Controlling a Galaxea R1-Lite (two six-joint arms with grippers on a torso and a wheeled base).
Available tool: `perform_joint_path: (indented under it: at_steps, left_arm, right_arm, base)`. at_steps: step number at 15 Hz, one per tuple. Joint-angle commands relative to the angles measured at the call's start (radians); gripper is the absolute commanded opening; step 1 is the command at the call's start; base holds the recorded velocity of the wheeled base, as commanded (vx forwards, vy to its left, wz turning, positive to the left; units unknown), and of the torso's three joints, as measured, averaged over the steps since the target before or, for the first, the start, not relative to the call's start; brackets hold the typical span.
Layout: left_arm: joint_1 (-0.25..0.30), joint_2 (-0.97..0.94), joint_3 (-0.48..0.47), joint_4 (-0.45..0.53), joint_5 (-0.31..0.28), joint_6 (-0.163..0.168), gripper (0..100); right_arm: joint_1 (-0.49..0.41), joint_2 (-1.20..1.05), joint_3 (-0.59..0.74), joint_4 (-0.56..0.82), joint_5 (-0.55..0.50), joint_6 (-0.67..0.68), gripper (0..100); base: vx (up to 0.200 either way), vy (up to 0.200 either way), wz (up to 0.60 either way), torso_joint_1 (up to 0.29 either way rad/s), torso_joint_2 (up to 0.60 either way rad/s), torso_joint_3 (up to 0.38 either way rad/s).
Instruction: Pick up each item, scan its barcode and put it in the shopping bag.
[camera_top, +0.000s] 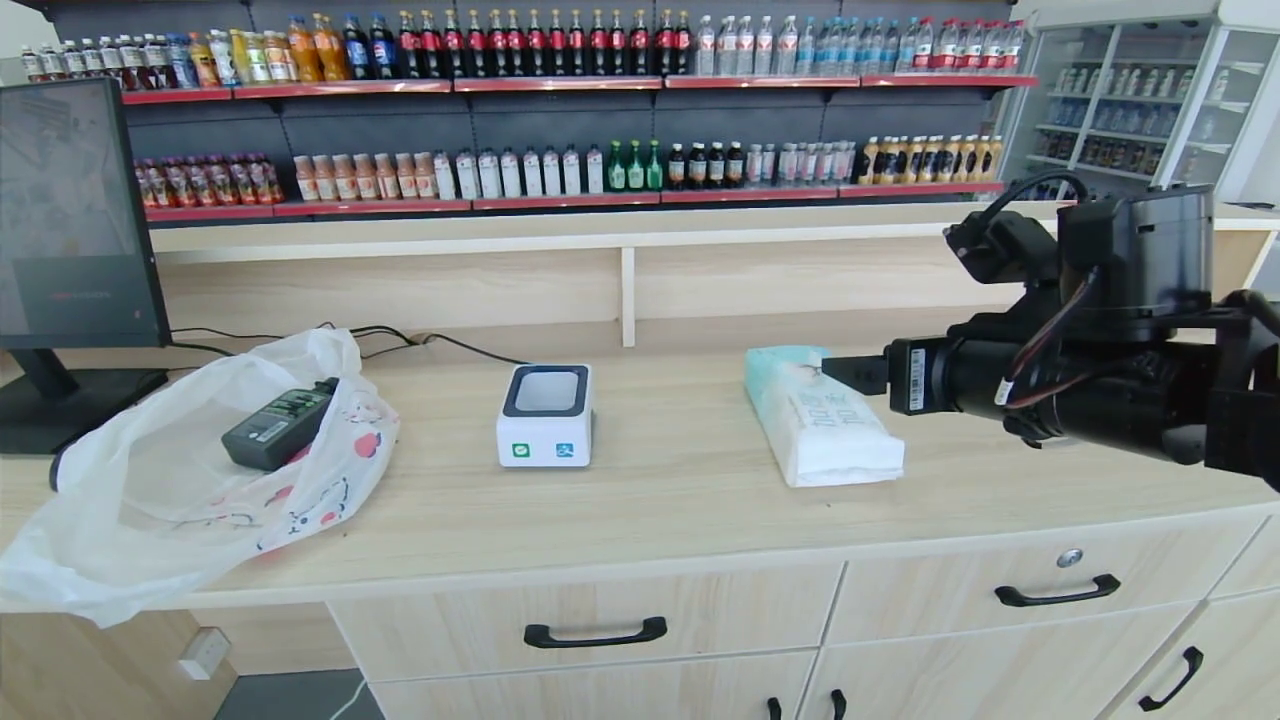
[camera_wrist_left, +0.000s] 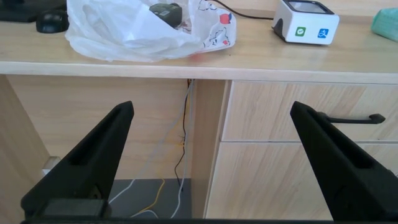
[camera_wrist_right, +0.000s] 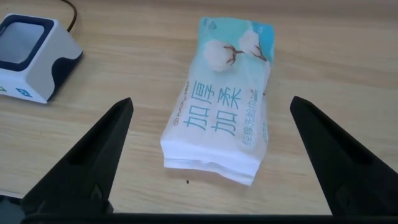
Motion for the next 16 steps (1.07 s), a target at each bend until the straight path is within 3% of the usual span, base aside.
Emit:
perform_joint_path:
  at_steps: [1,7,12,16]
  left_arm:
    - [0.000,0.000,0.000,0.000,0.000,0.000,100]
    - [0.001,0.000,0.000,0.000,0.000,-0.001,100]
    - [0.001,0.000,0.000,0.000,0.000,0.002,100]
    - [0.000,0.000,0.000,0.000,0.000,0.002,100]
  right_arm:
    - [0.008,-0.033,0.067,-0.018,-0.001,0.000,100]
    - [0.011,-0.023,0.126,-0.097,0.001,-0.003,100]
    - [0.011,-0.010,0.120,-0.097,0.004,-0.003,100]
    - [0.012,0.012,0.118,-0.098,0.002,0.000,100]
  base:
    - [0.000,0.000,0.00,0.000,0.00,0.000]
    - [0.000,0.000,0.00,0.000,0.00,0.000]
    - [0.200,0.000,0.00,-0.003,0.00,0.001]
    - [0.000,0.000,0.00,0.000,0.00,0.000]
